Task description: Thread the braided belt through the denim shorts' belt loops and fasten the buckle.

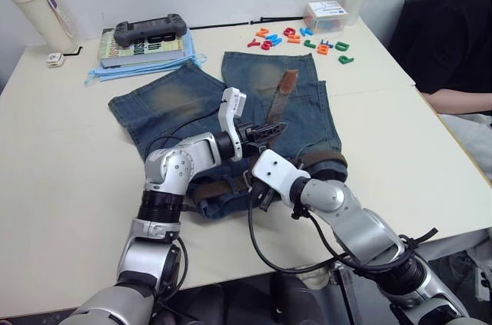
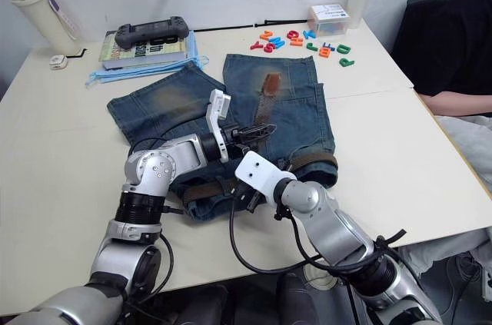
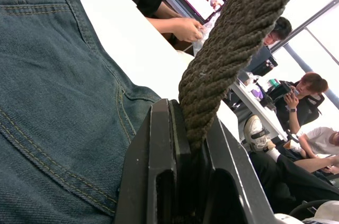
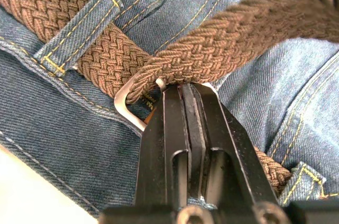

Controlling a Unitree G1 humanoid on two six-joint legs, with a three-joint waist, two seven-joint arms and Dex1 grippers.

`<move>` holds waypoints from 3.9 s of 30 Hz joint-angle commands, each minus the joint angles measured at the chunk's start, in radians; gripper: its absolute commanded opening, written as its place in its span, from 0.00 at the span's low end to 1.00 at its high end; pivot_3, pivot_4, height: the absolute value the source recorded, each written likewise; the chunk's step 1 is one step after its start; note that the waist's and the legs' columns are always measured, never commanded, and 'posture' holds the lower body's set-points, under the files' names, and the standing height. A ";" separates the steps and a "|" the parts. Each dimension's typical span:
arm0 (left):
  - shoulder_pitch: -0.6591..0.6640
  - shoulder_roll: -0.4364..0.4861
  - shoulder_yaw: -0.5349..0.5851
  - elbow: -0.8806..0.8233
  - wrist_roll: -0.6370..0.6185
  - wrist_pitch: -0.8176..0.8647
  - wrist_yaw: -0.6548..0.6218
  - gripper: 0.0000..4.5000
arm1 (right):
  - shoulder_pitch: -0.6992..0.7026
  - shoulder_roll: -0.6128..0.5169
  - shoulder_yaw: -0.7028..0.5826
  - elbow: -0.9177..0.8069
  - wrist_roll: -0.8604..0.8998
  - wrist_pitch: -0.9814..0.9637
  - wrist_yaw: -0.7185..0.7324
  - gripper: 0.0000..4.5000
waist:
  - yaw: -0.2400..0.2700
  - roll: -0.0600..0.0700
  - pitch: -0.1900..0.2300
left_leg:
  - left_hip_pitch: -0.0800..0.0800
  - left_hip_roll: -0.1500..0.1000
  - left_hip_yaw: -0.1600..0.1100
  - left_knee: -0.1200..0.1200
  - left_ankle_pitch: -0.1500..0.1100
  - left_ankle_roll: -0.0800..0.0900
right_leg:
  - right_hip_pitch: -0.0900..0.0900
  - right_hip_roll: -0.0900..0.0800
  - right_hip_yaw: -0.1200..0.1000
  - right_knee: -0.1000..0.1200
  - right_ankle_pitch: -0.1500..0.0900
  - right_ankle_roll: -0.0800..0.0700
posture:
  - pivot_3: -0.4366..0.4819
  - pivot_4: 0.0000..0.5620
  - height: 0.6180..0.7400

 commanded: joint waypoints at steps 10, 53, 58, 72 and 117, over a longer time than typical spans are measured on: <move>-0.099 -0.094 -0.074 0.075 0.097 -0.030 -0.012 0.00 | 0.015 -0.028 0.173 0.023 -0.044 0.020 0.075 0.01 | -0.001 0.000 0.000 | 0.000 0.000 0.000 0.000 0.000 0.000 | 0.000 0.000 0.000 0.000 0.000 0.000 | 0.48 0.27 0.98; 0.316 0.247 -0.153 -0.430 0.328 -0.132 -0.159 0.00 | 0.026 0.029 0.033 0.001 -0.069 0.031 0.142 0.01 | -0.005 0.002 -0.003 | 0.000 0.001 0.000 -0.002 0.000 -0.001 | -0.003 0.001 0.004 0.002 0.000 0.000 | 0.48 0.27 0.98; 0.432 0.394 -0.197 -0.478 0.421 -0.211 -0.177 0.00 | 0.018 0.073 -0.065 -0.018 -0.028 0.065 0.123 0.01 | -0.002 0.002 -0.003 | 0.000 0.000 0.000 -0.002 0.000 -0.001 | -0.003 0.000 0.004 0.001 0.000 0.000 | 0.48 0.27 0.98; 0.434 0.471 -0.325 -0.426 0.705 -0.322 -0.079 0.00 | 0.007 0.155 -0.253 -0.127 0.106 0.171 0.073 0.57 | -0.004 0.003 -0.002 | 0.000 0.001 0.000 -0.003 0.000 -0.001 | -0.004 0.000 0.004 0.002 0.000 0.000 | 0.48 0.27 0.98; 0.406 0.401 -0.252 -0.446 0.668 -0.267 -0.116 0.00 | 0.143 -0.192 0.104 -0.064 -0.455 -0.217 0.017 0.65 | -0.001 0.002 -0.003 | 0.000 0.000 0.001 -0.001 0.000 0.000 | -0.003 0.000 0.005 0.002 0.000 0.000 | 0.48 0.27 0.98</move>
